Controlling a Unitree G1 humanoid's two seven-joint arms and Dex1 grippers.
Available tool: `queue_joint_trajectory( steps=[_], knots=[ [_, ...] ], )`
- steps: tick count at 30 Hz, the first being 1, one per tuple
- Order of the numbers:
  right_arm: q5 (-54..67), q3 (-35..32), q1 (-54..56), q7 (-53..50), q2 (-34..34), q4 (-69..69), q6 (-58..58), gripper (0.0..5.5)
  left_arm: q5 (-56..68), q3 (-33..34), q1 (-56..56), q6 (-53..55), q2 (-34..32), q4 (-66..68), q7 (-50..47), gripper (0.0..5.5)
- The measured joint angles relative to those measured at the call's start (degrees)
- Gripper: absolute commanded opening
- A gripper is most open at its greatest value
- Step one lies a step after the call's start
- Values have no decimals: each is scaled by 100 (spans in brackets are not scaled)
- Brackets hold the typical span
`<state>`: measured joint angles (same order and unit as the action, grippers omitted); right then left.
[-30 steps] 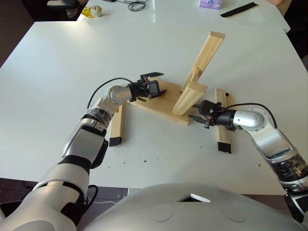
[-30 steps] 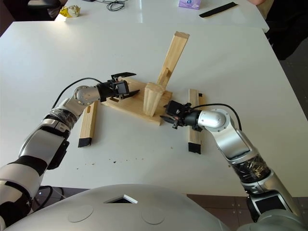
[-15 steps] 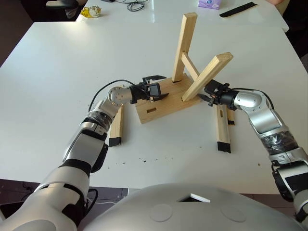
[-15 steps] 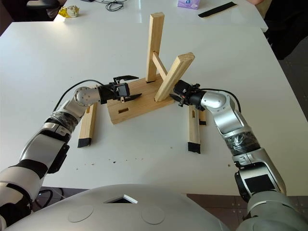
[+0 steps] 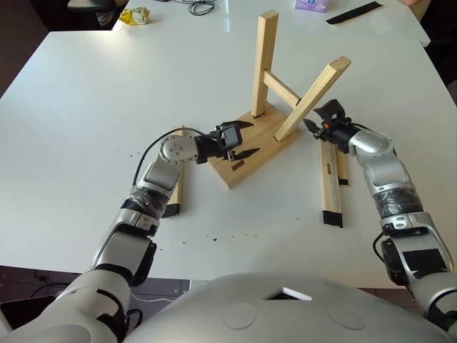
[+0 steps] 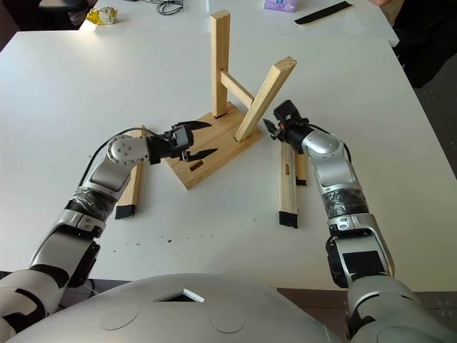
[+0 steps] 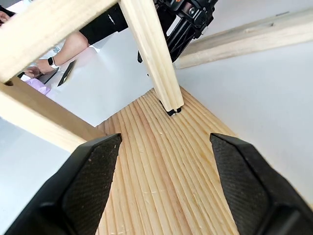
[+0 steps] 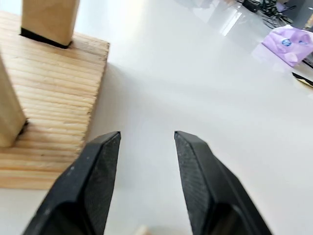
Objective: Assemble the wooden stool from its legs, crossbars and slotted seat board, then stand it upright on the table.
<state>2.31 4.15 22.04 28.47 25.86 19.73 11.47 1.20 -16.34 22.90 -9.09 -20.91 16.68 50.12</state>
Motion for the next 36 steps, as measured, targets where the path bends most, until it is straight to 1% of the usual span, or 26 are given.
queue_joint_trajectory(
  steps=[3, 6, 9, 11, 13, 15, 20, 23, 26, 30, 32, 36],
  knots=[
    [236, -447, -294, -61, 133, -878, 521, 203, 151, 221, 0, 585, -77, -570, -55, 337],
    [511, -675, -844, 43, 306, -2085, 1235, 203, 72, 388, 189, 544, -140, -487, -284, 337],
    [932, -648, -1461, 338, 470, -3536, 2067, 203, -350, 440, 627, -43, -252, 188, -652, 337],
    [1366, -565, -1812, 619, 660, -4551, 2638, 203, -731, 423, 916, -619, -425, 861, -977, 337],
    [1751, -273, -2075, 905, 888, -5477, 3115, 203, -1310, 264, 1219, -1359, -622, 1733, -1413, 337],
    [1924, 87, -2208, 1016, 953, -5948, 3351, 203, -1725, 102, 1462, -1840, -721, 2486, -1741, 337],
    [1703, 689, -2430, 939, 1102, -5977, 3420, 203, -2832, -548, 1954, -2740, -652, 3887, -2765, 337],
    [1460, 956, -2502, 912, 1242, -5846, 3298, 203, -3276, -883, 2063, -3082, -471, 4285, -3261, 337],
    [1032, 1139, -2538, 860, 1377, -5473, 3003, 203, -3601, -1126, 2239, -3377, -464, 4514, -3622, 337],
    [497, 1324, -2437, 638, 1381, -4797, 2641, 203, -3596, -1245, 2297, -3740, -537, 4669, -3600, 337],
    [315, 1423, -2322, 525, 1225, -4488, 2489, 203, -3458, -1227, 2292, -3882, -555, 4685, -3361, 337],
    [83, 1538, -2057, 409, 938, -4136, 2305, 203, -2985, -1173, 2009, -4120, -571, 4578, -2532, 337]
  ],
)
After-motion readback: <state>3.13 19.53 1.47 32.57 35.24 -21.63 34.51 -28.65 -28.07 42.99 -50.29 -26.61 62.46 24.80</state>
